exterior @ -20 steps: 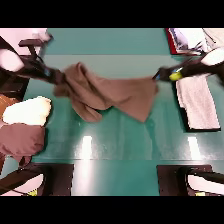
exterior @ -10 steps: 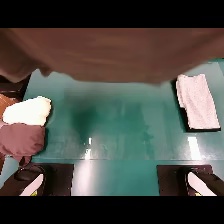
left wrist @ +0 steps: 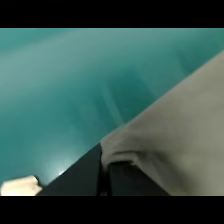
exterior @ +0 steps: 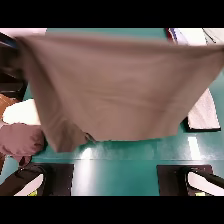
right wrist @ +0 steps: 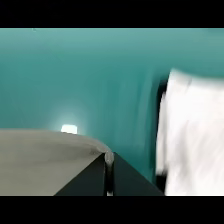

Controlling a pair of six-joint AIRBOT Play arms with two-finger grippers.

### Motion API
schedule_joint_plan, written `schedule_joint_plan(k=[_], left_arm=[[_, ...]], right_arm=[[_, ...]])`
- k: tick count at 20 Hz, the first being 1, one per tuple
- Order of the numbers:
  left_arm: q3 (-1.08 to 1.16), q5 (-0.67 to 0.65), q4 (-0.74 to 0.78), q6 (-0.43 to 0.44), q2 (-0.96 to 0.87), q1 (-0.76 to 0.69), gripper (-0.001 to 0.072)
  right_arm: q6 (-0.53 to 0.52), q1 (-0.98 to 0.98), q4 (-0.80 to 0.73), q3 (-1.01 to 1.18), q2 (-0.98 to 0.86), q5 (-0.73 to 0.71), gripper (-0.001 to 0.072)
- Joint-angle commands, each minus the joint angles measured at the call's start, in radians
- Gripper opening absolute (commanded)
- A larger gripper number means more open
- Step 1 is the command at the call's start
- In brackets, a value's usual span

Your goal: Fold the shirts.

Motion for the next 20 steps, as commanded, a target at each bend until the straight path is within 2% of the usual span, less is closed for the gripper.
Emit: schedule_joint_plan(k=[1,4,5,6,7,8,9,11,13,16,20], left_arm=[[-0.203,0.074,-0.021,0.008,-0.198,0.001,0.0030],[-0.247,0.206,-0.020,0.008,-0.398,0.003,0.0040],[-0.241,0.227,-0.016,0.007,-0.441,0.003,0.0285],[-0.233,0.238,-0.016,-0.005,-0.475,0.003,0.0564],[-0.222,0.238,-0.016,-0.018,-0.493,0.011,0.0570],[-0.210,0.232,-0.017,-0.029,-0.496,0.029,0.0570],[-0.190,0.206,-0.018,-0.051,-0.491,0.057,0.0570],[-0.156,0.107,-0.032,-0.076,-0.456,0.153,0.0570],[-0.202,0.061,-0.085,-0.074,-0.400,0.249,0.0571],[-0.428,0.093,-0.142,-0.071,-0.304,0.349,0.0571],[-0.669,0.209,-0.209,-0.014,-0.303,0.356,0.0569]], right_arm=[[0.006,0.070,-0.027,-0.139,-0.207,-0.014,0.0011],[-0.001,0.094,-0.023,-0.147,-0.371,-0.076,0.0013],[-0.001,0.094,-0.021,-0.129,-0.408,-0.087,0.0013],[-0.001,0.094,-0.003,-0.098,-0.444,-0.086,0.0016],[-0.001,0.086,0.029,-0.060,-0.473,-0.082,0.0110],[-0.001,0.071,0.069,-0.021,-0.494,-0.080,0.0362],[-0.005,0.052,0.125,0.021,-0.506,-0.072,0.0438],[-0.040,0.008,0.217,0.064,-0.492,-0.040,0.0438],[-0.071,-0.025,0.237,0.029,-0.431,-0.007,0.0438],[-0.097,-0.048,0.238,-0.157,-0.298,-0.027,0.0438],[-0.117,-0.048,0.238,-0.402,-0.169,-0.090,0.0438]])
